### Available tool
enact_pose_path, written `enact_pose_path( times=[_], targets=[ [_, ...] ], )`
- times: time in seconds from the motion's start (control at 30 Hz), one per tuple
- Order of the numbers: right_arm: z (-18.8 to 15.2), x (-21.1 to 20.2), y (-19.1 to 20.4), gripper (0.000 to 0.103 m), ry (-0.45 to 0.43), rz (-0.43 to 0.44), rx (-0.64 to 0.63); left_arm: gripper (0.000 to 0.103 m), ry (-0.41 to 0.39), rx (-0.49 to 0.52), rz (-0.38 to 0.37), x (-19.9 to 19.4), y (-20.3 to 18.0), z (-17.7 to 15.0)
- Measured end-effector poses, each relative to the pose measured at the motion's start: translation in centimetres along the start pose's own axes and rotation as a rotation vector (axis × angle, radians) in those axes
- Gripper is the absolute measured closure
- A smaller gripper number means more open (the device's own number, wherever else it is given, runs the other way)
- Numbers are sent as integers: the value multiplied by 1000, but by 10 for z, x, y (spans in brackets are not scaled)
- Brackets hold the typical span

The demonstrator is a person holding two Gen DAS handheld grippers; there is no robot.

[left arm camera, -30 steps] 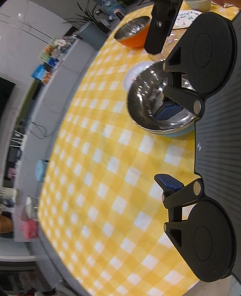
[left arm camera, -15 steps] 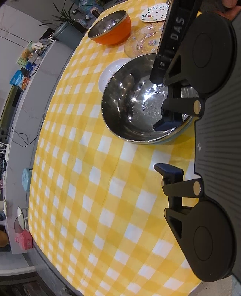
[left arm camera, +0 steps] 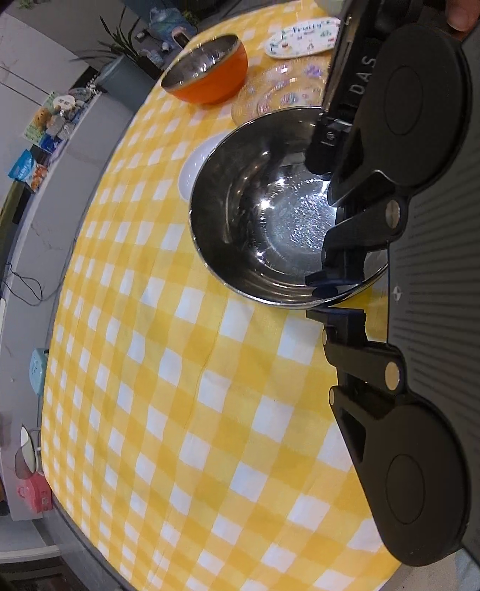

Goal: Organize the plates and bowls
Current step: 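Reach the left gripper to the blue steel bowl and grasp its rim, then lift the blue steel bowl with the left gripper, set it down, open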

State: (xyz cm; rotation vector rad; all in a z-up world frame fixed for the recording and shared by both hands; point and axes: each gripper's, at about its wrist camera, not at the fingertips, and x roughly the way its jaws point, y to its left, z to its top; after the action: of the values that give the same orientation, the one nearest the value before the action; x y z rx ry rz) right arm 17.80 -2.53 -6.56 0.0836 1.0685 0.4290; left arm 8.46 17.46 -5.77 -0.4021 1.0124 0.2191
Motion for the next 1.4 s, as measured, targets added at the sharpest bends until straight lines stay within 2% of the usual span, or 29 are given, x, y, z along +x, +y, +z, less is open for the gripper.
enact_pose_path(
  times=[0.13,0.33,0.6,0.73,0.93,1.2,1.4],
  targets=[
    [-8,-22,-9,87,-14,20,15,92,-22,52,-48,-12,-8,-5],
    [-28,-56,-35,85,3,113,127,93,-63,160,-86,-33,-25,-20],
    [-74,-96,-77,81,-14,172,258,94,18,274,-180,-37,-54,-38],
    [-96,-100,-95,81,-4,194,313,94,41,336,-173,-35,-72,-50],
    [-108,-94,-105,82,43,240,357,94,62,376,-133,-33,-81,-58],
    [-111,-77,-108,82,99,284,396,93,93,333,-124,-24,-72,-52],
    [-108,-73,-114,82,96,306,441,91,92,328,-116,-23,-71,-52]
  ],
)
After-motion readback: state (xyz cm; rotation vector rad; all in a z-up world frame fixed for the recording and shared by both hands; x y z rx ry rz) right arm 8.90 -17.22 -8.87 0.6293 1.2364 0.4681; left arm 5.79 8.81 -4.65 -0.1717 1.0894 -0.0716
